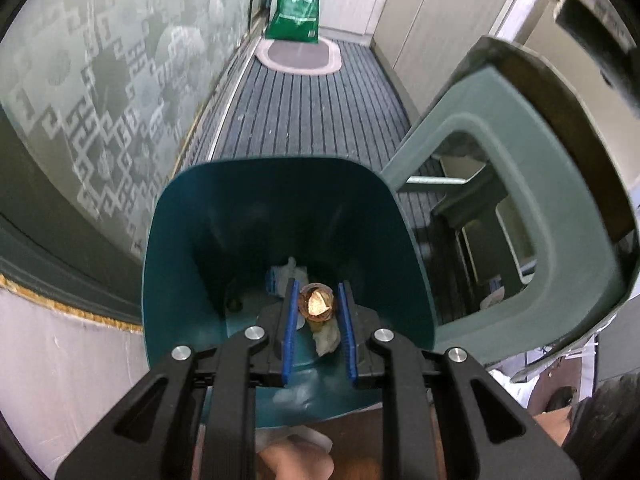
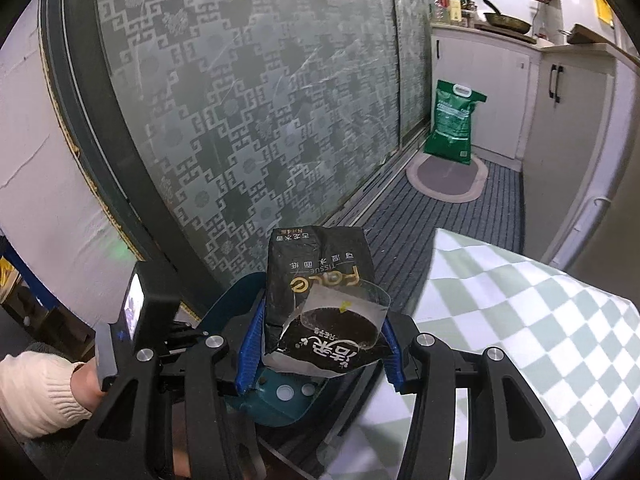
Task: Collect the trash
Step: 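Carry the chestnut and snack bag from the table over the teal bin, then open the left gripper to drop the chestnut into the bin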
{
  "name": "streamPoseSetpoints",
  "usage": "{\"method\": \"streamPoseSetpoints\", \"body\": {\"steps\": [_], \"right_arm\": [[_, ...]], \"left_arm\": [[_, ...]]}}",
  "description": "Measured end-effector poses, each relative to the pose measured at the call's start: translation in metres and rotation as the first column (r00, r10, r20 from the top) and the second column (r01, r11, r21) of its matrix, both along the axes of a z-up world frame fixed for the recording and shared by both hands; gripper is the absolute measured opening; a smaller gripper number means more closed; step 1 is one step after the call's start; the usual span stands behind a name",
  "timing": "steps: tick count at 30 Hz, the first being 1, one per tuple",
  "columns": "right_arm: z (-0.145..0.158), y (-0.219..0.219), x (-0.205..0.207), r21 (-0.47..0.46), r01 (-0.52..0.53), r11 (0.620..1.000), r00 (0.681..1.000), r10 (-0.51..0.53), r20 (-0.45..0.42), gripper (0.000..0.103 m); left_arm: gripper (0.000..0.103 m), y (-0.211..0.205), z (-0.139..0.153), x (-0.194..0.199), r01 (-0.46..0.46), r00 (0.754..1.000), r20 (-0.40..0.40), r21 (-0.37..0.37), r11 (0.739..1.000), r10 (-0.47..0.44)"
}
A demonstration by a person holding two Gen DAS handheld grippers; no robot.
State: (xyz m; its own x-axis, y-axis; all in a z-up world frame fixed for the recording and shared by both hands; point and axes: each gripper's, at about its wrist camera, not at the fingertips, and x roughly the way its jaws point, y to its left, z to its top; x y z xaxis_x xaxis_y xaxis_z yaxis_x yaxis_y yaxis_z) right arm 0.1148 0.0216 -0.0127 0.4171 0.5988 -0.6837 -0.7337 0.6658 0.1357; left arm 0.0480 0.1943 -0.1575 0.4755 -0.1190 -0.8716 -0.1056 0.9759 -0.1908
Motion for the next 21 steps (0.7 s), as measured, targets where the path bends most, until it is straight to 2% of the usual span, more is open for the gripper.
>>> {"method": "streamPoseSetpoints", "body": {"steps": [11, 21], "right_arm": [[-0.015, 0.023, 0.000, -0.039, -0.027, 0.999, 0.999, 0.026, -0.026, 0.051], [-0.027, 0.046, -0.006, -0.061, -0.063, 0.996, 0.997, 0.060, -0.048, 0.051]], "left_arm": [[0.023, 0.007, -0.025, -0.007, 0.021, 0.995, -0.092, -0.017, 1.000, -0.023], [0.025, 0.017, -0.016, -0.018, 0.014, 0.997, -0.072, -0.018, 1.000, -0.015]]}}
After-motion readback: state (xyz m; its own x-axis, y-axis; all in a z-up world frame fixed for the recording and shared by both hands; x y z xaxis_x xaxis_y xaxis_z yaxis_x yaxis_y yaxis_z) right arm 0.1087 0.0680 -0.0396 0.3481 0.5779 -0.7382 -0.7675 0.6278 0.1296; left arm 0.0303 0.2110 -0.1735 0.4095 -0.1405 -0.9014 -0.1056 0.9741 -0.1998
